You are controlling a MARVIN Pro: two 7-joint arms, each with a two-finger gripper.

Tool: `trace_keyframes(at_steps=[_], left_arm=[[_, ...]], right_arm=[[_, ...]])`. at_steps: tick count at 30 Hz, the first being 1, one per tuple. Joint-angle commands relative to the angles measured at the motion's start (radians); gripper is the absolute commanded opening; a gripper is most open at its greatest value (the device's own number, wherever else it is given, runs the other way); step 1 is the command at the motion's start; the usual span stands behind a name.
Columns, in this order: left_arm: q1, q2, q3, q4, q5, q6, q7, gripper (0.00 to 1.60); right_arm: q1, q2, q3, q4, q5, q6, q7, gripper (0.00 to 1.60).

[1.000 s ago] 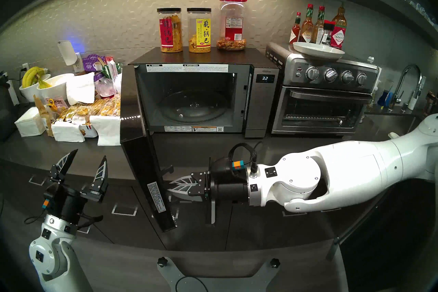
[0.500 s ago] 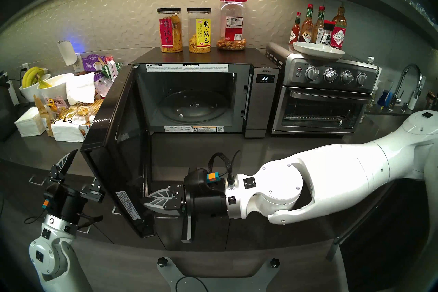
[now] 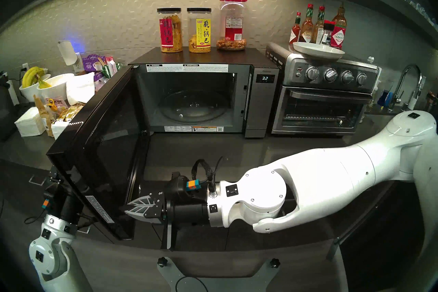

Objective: Open the microwave, put the plate inside, and close the door

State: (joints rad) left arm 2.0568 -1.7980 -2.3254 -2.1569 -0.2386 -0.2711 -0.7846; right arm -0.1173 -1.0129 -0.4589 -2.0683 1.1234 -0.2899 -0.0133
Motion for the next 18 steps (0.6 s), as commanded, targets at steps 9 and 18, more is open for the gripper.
trace_keyframes(at_steps=[9, 18], left_arm=[[0.001, -0.001, 0.001, -0.017, -0.002, -0.001, -0.001, 1.60], [0.000, -0.001, 0.001, -0.017, -0.002, -0.001, -0.001, 1.60]], right_arm=[[-0.004, -0.051, 0.020, 0.014, -0.001, 0.000, -0.020, 0.00], [0.023, 0.028, 0.007, -0.007, -0.013, -0.014, 0.004, 0.00]])
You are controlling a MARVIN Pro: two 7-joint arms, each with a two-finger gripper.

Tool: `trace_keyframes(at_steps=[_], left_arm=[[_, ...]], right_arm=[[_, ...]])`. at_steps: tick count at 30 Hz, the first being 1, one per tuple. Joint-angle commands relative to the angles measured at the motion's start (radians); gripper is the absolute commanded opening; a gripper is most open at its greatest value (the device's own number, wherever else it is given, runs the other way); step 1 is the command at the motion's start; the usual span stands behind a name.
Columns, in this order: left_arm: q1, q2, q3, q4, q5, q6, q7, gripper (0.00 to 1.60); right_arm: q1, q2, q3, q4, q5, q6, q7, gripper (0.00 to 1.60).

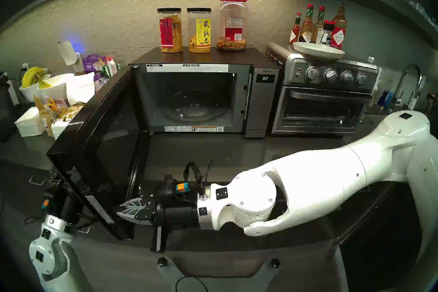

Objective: Open the microwave, put the plate inside, and close the door

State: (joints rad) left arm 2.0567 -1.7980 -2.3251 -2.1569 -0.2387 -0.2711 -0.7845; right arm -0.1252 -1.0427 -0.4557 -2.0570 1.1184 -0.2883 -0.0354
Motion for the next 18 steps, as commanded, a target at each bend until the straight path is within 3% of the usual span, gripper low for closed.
trace_keyframes(at_steps=[1, 9, 18], left_arm=[[0.000, -0.001, 0.001, -0.016, -0.002, -0.001, -0.001, 1.60], [0.000, 0.000, 0.001, -0.015, -0.002, -0.002, -0.001, 1.60], [-0.001, 0.000, 0.001, -0.015, -0.002, -0.002, -0.001, 1.60]], right_arm=[[0.043, 0.086, 0.000, -0.017, -0.010, -0.012, 0.033, 0.00], [0.083, 0.195, -0.011, -0.004, -0.007, -0.029, 0.089, 0.00], [0.153, 0.289, -0.081, 0.007, 0.007, -0.049, 0.105, 0.00]])
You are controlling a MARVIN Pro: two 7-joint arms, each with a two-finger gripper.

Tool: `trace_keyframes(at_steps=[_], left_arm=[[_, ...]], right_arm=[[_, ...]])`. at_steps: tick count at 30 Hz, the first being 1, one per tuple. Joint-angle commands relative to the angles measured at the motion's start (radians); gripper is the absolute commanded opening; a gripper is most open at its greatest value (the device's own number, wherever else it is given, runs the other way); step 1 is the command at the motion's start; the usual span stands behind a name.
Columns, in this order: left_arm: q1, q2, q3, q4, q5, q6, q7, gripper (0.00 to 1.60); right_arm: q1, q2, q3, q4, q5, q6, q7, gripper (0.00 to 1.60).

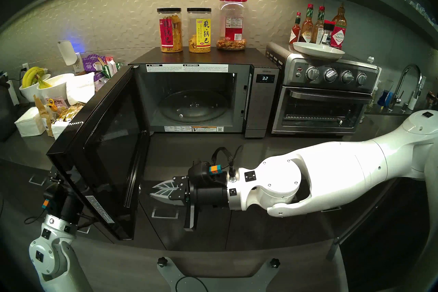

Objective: Open the microwave, put the plate inside, and close the door

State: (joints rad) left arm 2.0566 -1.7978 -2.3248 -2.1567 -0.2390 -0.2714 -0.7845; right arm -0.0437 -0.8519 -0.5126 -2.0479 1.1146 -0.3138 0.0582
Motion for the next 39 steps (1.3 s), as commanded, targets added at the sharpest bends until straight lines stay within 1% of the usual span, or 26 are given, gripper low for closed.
trace_keyframes(at_steps=[1, 2, 5, 7, 8, 9, 11, 12, 13, 14, 16, 18, 22, 23, 24, 26, 28, 29, 32, 33, 35, 37, 38, 39], left_arm=[[-0.001, 0.000, 0.001, -0.015, -0.002, -0.002, -0.001, 1.60], [-0.001, 0.000, 0.001, -0.014, -0.002, -0.002, -0.001, 1.60], [-0.001, 0.000, 0.001, -0.014, -0.002, -0.002, -0.001, 1.60], [-0.001, 0.000, 0.001, -0.014, -0.002, -0.002, -0.001, 1.60], [-0.001, 0.001, 0.001, -0.013, -0.002, -0.002, -0.001, 1.60], [-0.001, 0.001, 0.001, -0.013, -0.002, -0.002, -0.001, 1.60], [-0.001, 0.001, 0.001, -0.013, -0.002, -0.002, -0.001, 1.60], [-0.001, 0.001, 0.001, -0.013, -0.002, -0.002, -0.001, 1.60], [-0.001, 0.001, 0.001, -0.013, -0.002, -0.002, -0.001, 1.60], [-0.002, 0.001, 0.001, -0.012, -0.002, -0.002, -0.001, 1.60], [-0.002, 0.001, 0.001, -0.012, -0.002, -0.003, -0.001, 1.60], [-0.002, 0.001, 0.001, -0.012, -0.002, -0.003, -0.001, 1.60], [-0.002, 0.001, 0.001, -0.012, -0.002, -0.003, -0.001, 1.60], [-0.002, 0.001, 0.001, -0.012, -0.002, -0.003, -0.001, 1.60], [-0.002, 0.001, 0.001, -0.012, -0.002, -0.003, -0.001, 1.60], [-0.002, 0.001, 0.001, -0.011, -0.002, -0.003, -0.001, 1.60], [-0.002, 0.001, 0.001, -0.011, -0.002, -0.003, -0.002, 1.60], [-0.003, 0.001, 0.001, -0.011, -0.002, -0.003, -0.001, 1.60], [-0.003, 0.002, 0.001, -0.010, -0.002, -0.003, -0.001, 1.60], [-0.003, 0.002, 0.001, -0.010, -0.002, -0.003, -0.001, 1.60], [-0.003, 0.002, 0.001, -0.010, -0.002, -0.003, -0.002, 1.60], [-0.003, 0.002, 0.001, -0.010, -0.002, -0.003, -0.002, 1.60], [-0.003, 0.002, 0.001, -0.010, -0.002, -0.003, -0.002, 1.60], [-0.003, 0.002, 0.001, -0.010, -0.002, -0.003, -0.002, 1.60]], right_arm=[[0.095, 0.121, -0.051, 0.000, 0.012, -0.030, 0.013, 0.00], [0.107, 0.126, -0.065, 0.008, 0.019, -0.037, 0.010, 0.00], [0.138, 0.168, -0.094, 0.017, 0.024, -0.051, 0.018, 0.00], [0.149, 0.172, -0.105, 0.027, 0.027, -0.054, 0.016, 0.00], [0.167, 0.194, -0.120, 0.040, 0.034, -0.062, 0.019, 0.00], [0.167, 0.194, -0.120, 0.040, 0.034, -0.062, 0.019, 0.00], [0.199, 0.232, -0.148, 0.057, 0.041, -0.078, 0.031, 0.00], [0.199, 0.232, -0.148, 0.057, 0.041, -0.078, 0.031, 0.00], [0.210, 0.247, -0.156, 0.064, 0.044, -0.079, 0.034, 0.00], [0.229, 0.271, -0.172, 0.079, 0.051, -0.088, 0.042, 0.00], [0.237, 0.278, -0.180, 0.088, 0.055, -0.093, 0.047, 0.00], [0.254, 0.298, -0.194, 0.106, 0.062, -0.103, 0.057, 0.00], [0.298, 0.351, -0.227, 0.128, 0.079, -0.123, 0.092, 0.00], [0.302, 0.356, -0.230, 0.136, 0.082, -0.129, 0.097, 0.00], [0.320, 0.381, -0.242, 0.132, 0.084, -0.132, 0.112, 0.00], [0.328, 0.389, -0.250, 0.146, 0.092, -0.145, 0.124, 0.00], [0.359, 0.429, -0.273, 0.140, 0.092, -0.151, 0.151, 0.00], [0.351, 0.419, -0.272, 0.156, 0.096, -0.161, 0.154, 0.00], [0.394, 0.468, -0.303, 0.156, 0.107, -0.167, 0.192, 0.00], [0.391, 0.467, -0.304, 0.169, 0.112, -0.170, 0.199, 0.00], [0.414, 0.493, -0.318, 0.177, 0.116, -0.175, 0.220, 0.00], [0.437, 0.520, -0.334, 0.185, 0.119, -0.180, 0.243, 0.58], [0.446, 0.532, -0.342, 0.190, 0.122, -0.183, 0.258, 0.58], [0.446, 0.535, -0.346, 0.198, 0.124, -0.186, 0.265, 1.56]])
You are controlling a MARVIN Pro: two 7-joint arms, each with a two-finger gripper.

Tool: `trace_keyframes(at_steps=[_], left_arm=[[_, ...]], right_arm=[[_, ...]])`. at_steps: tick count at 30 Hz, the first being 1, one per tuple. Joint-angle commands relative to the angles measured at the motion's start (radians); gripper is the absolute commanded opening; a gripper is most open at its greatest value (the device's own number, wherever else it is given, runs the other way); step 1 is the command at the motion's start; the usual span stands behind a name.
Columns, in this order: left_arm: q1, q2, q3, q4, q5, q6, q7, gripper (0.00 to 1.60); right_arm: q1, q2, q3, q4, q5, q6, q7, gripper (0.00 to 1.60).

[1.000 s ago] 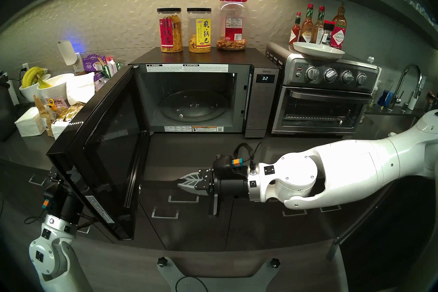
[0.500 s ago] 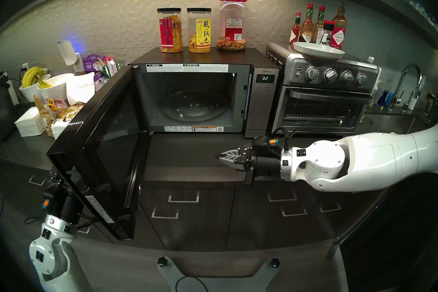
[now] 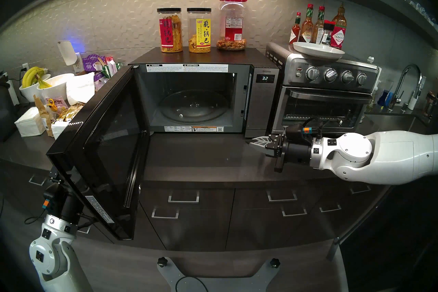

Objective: Open the microwave, put the plate inside, and close the door

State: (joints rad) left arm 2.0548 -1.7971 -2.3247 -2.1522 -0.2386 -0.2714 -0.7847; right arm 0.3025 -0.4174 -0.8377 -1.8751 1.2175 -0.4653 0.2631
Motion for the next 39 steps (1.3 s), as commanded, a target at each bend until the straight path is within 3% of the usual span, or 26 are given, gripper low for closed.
trace_keyframes(at_steps=[1, 6, 21, 30, 39], left_arm=[[-0.002, 0.001, 0.000, -0.014, -0.002, -0.003, -0.001, 1.60], [-0.002, 0.001, 0.000, -0.013, -0.002, -0.003, -0.001, 1.60], [-0.003, 0.001, 0.000, -0.013, -0.002, -0.003, -0.002, 1.60], [-0.003, 0.002, 0.000, -0.013, -0.002, -0.003, -0.002, 1.60], [-0.002, 0.001, 0.000, -0.014, -0.002, -0.003, -0.002, 1.60]], right_arm=[[0.114, 0.116, -0.032, 0.026, 0.022, -0.036, 0.076, 1.60], [0.155, 0.186, -0.066, 0.030, 0.025, -0.046, 0.144, 1.60], [0.268, 0.267, -0.173, 0.087, 0.056, -0.049, 0.361, 1.60], [0.359, 0.291, -0.167, 0.154, 0.115, -0.053, 0.437, 1.60], [0.443, 0.304, -0.149, 0.184, 0.175, 0.031, 0.507, 1.60]])
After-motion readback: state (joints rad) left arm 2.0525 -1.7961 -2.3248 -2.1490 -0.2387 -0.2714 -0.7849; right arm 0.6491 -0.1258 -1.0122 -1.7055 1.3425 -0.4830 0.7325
